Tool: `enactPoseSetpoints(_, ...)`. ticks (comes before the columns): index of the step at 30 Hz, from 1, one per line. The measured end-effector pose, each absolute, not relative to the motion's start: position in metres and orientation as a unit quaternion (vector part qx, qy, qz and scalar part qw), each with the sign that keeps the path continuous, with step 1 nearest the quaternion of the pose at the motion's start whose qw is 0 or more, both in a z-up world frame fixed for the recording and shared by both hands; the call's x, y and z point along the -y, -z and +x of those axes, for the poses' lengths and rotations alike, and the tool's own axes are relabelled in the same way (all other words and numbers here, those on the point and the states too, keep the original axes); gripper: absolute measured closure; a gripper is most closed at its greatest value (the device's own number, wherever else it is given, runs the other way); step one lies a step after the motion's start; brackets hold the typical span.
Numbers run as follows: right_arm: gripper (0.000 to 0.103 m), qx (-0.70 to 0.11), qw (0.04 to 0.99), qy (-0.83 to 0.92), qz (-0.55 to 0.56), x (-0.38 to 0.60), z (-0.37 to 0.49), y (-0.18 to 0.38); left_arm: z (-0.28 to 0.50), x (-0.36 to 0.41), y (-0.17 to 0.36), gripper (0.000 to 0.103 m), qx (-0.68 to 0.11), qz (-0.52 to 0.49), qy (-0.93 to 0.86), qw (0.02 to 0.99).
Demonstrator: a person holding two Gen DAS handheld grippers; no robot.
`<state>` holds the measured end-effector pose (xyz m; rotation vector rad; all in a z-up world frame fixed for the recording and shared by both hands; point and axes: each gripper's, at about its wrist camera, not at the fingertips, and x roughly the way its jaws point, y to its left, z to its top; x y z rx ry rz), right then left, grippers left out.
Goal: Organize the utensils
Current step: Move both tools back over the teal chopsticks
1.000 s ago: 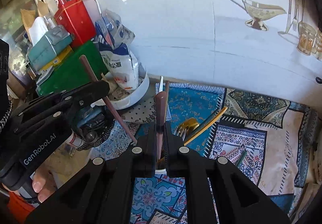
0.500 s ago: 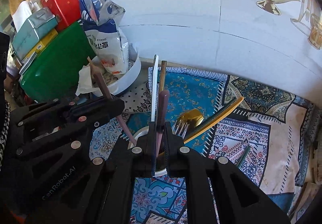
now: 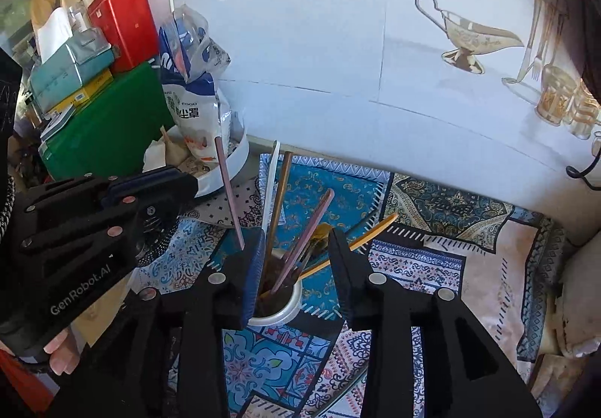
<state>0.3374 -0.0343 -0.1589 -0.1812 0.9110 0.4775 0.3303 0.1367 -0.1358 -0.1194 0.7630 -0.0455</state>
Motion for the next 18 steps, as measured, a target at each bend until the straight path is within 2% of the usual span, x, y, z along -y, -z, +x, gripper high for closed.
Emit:
enactPoseSetpoints(5,0.065,-0.423,0.875,-0.222,-0.08,0.053,0.331,0.147,0.318,-0.127,0.127,0.077,-0.36,-0.051,0.018,0.931)
enactPoseSetpoints(12,0.043,-0.426,0.882,-0.184,-0.084,0.092,0.326,0.157,0.308,-0.112,0.137,0.057,-0.372,-0.063,0.016,0.926)
enactPoseSetpoints(16,0.043,-0.467,0.867,-0.156,-0.084,0.116,0.332,0.188,0.301,-0.1,0.155,0.045,-0.395,-0.058,0.01,0.917)
enactPoseSetpoints(18,0.043,-0.49,0.856,-0.14,-0.084,0.128,0.335,0.209,0.296,-0.097,0.164,0.042,-0.401,-0.057,0.002,0.914)
